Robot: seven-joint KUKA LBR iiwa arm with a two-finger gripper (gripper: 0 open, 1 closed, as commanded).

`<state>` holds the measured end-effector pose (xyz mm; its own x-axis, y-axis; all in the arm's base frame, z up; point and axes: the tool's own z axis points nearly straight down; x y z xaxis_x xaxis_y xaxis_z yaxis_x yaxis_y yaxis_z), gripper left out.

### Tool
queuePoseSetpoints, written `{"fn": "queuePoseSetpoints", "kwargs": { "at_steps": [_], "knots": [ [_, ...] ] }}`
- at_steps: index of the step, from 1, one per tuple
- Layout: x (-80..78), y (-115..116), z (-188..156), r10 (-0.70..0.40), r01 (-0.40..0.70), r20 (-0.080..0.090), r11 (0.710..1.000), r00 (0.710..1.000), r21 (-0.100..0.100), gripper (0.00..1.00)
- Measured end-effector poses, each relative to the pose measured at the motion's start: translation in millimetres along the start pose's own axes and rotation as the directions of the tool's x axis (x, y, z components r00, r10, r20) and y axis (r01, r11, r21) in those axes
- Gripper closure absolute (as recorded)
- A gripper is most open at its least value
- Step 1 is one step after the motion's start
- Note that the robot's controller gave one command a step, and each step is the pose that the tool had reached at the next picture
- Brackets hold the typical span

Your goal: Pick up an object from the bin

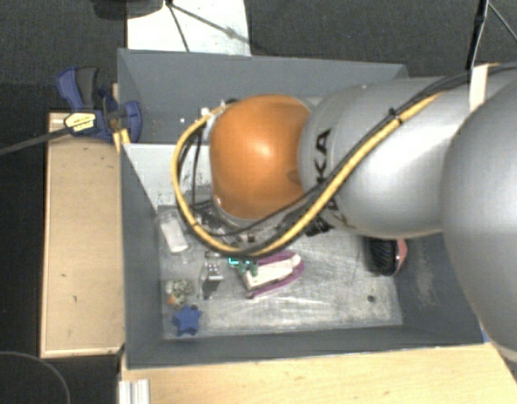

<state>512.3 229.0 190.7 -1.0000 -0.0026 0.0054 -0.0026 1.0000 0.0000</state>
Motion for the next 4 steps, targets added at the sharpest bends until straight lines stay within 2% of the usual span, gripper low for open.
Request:
{"fn": "queuePoseSetpoints", "kwargs": {
  "at_steps": [1,2,3,4],
  "knots": [
    [-32.4,-22,111,-0.245,0.245,0.002,0.97,0.97,0.002,0.0],
    [-26.1,-31,119,-0.887,0.887,0.004,0.462,0.462,0.004,0.0],
    [-72.1,-26,51,-0.77,0.77,0.014,0.638,0.638,0.009,0.0],
    [-39.0,-50,108,-0.969,0.969,0.002,0.246,0.246,0.003,0.0]
  ]
}}
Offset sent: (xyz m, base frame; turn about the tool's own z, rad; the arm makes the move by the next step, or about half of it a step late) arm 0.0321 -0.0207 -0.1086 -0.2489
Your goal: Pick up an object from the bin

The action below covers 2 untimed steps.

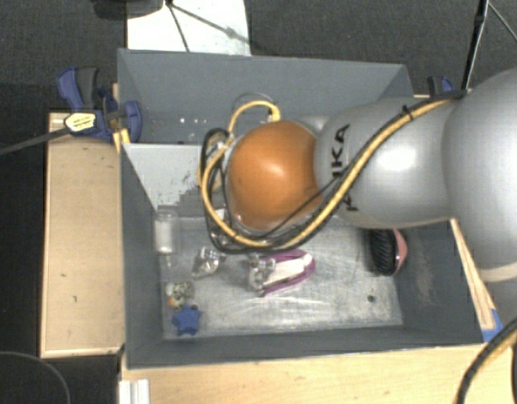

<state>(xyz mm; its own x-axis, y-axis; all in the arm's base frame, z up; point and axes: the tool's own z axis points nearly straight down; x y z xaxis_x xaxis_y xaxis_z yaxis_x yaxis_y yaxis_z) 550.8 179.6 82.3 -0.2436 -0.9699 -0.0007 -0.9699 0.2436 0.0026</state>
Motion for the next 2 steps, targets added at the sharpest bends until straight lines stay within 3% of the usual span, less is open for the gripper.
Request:
{"fn": "queuePoseSetpoints", "kwargs": {
  "at_steps": [1,2],
  "knots": [
    [-3.0,52,-14,-0.661,0.661,-0.002,0.75,0.75,-0.002,0.0],
    [-37.8,52,11,-0.54,0.54,-0.002,0.842,0.842,0.008,0.0]
  ]
}}
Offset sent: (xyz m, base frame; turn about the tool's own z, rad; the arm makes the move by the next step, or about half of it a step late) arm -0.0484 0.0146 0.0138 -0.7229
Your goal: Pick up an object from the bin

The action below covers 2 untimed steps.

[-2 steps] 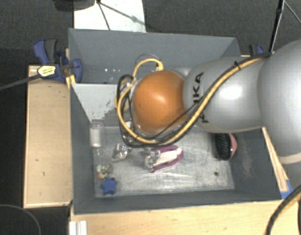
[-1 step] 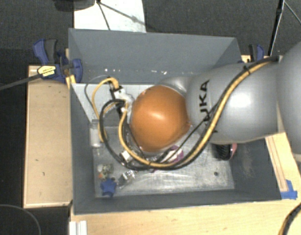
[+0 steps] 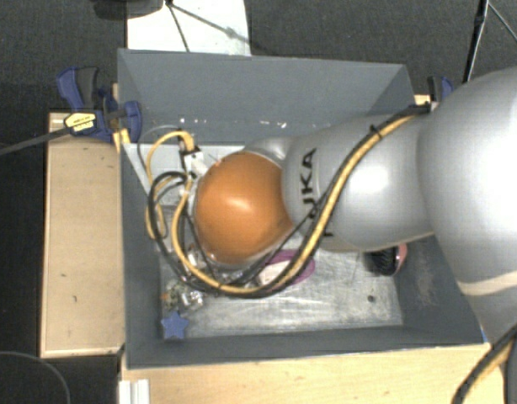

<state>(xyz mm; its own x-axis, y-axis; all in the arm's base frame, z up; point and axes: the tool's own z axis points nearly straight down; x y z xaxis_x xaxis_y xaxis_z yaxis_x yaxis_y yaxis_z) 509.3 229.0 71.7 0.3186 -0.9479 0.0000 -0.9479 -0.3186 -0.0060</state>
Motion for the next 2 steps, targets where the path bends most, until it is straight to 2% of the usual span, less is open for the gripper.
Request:
{"fn": "queuePoseSetpoints", "kwargs": {
  "at_steps": [1,2],
  "knots": [
    [112.1,28,-48,0.313,-0.313,-0.004,0.95,0.95,-0.006,0.0],
    [151.9,12,-7,0.484,-0.484,-0.006,0.875,0.875,-0.005,0.0]
  ]
}}
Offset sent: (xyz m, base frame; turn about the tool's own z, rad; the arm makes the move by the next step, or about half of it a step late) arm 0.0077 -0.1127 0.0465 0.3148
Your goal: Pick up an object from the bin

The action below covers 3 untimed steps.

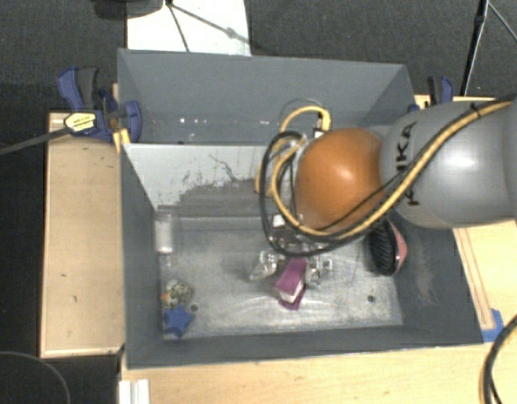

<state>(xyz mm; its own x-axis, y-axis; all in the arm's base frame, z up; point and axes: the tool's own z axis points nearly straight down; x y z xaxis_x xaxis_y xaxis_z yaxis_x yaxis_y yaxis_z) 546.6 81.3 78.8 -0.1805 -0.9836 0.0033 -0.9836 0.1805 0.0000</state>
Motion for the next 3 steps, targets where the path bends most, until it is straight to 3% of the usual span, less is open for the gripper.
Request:
{"fn": "queuePoseSetpoints", "kwargs": {
  "at_steps": [1,2,3],
  "knots": [
    [117.2,5,4,-0.029,0.029,0.005,1.0,1.0,0.003,0.0],
    [110.9,4,3,-0.037,0.037,0.009,0.999,0.999,0.006,1.0],
    [95.4,5,-116,-0.035,0.035,0.006,0.999,0.999,0.008,1.0]
  ]
}}
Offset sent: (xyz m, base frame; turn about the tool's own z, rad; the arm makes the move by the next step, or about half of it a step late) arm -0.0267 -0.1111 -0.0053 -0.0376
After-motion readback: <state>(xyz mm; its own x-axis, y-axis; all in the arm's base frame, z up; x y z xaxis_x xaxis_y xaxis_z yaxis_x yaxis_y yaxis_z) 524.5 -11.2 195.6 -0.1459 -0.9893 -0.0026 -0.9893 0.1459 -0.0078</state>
